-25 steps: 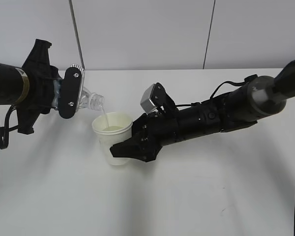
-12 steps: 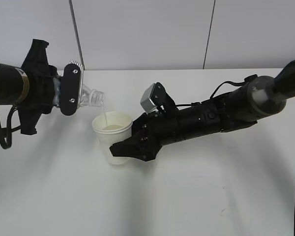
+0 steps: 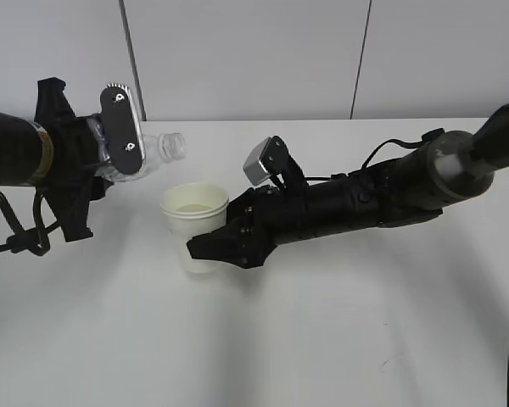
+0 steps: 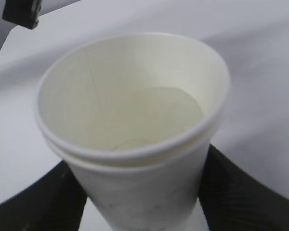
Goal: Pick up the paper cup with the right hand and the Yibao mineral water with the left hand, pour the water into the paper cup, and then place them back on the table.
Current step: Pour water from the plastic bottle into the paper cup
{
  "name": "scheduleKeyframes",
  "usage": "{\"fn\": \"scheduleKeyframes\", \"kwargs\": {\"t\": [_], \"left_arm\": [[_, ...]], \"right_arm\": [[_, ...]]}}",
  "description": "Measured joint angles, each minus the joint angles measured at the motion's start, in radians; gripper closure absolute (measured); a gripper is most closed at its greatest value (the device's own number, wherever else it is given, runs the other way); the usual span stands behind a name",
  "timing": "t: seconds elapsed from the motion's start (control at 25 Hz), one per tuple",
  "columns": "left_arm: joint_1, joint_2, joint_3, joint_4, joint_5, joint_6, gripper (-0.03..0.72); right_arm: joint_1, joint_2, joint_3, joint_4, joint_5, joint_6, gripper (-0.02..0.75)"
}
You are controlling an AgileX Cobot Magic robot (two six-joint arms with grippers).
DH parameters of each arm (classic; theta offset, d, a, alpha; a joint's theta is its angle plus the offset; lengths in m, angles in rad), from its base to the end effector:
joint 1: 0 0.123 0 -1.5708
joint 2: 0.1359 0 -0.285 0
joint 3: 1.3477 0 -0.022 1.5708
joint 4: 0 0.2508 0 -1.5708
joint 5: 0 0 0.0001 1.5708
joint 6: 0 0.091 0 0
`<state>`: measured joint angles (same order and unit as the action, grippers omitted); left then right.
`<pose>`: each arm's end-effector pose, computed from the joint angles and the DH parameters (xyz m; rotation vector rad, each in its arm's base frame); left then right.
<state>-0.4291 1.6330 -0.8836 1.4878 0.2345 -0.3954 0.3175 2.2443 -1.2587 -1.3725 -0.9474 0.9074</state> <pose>0.3144 -0.1206 0.2098 1.4912 1.7570 0.6110 0.3804 0.2012 0.1046 -1.1225 1.7459 0.9907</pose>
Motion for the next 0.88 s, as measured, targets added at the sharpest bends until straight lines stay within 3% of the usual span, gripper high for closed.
{"fn": "scheduleKeyframes", "kwargs": {"t": [0.48,0.88], "left_arm": [[0.000,0.003,0.000,-0.371,-0.084,-0.052,0.386],[0.047,0.003,0.000,-0.581,-0.192,-0.056,0.386]], "right_arm": [[-0.003,0.000,0.000,0.024,0.004,0.025,0.217],[-0.033,0.000,0.000,0.026,0.029,0.025,0.217]]}}
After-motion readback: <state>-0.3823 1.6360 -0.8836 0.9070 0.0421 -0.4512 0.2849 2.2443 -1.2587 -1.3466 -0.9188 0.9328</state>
